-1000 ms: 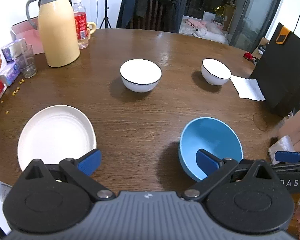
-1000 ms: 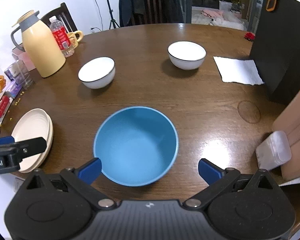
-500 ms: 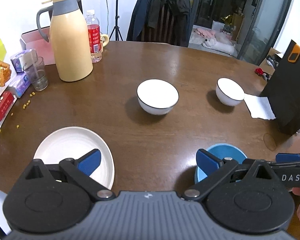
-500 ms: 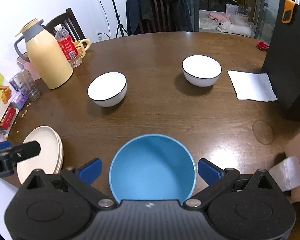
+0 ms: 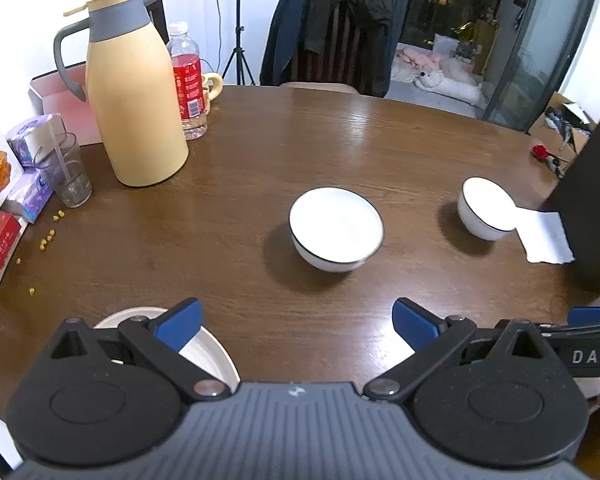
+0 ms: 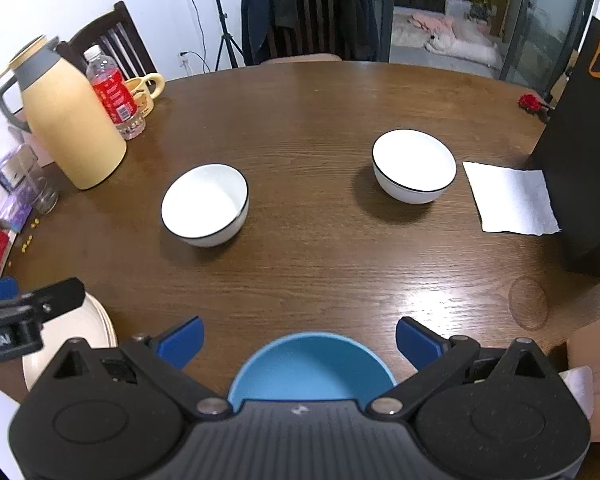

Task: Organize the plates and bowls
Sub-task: 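Move both grippers back toward the white bowls, then move both grippers to the rim of the white bowl near the thermos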

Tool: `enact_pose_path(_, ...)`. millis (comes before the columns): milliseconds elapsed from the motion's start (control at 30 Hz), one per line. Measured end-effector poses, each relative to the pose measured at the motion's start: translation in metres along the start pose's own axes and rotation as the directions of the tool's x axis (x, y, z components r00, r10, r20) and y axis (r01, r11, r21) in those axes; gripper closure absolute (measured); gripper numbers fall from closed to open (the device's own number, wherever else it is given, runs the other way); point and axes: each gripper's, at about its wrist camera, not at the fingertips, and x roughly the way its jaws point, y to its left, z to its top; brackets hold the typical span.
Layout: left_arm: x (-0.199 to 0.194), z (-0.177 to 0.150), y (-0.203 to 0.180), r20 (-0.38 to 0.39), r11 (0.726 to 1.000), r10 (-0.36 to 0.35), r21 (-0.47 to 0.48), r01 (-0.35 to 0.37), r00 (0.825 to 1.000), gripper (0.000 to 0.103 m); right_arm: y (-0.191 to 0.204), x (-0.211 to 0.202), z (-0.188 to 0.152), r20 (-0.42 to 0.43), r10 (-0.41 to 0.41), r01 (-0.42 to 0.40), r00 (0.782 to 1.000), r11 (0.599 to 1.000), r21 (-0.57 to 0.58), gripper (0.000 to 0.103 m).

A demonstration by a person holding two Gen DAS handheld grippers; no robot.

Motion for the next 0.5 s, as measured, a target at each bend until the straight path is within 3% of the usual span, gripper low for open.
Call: enact_pose_path(500, 0.059, 0.049, 0.028, -0.072, 0.998, 0.05, -0.024, -0.052, 0.996, 0.0, 0.029, 0.053, 0.058, -0.136, 0.015, -0.01, 0.991, 0.999, 0.036, 0.001)
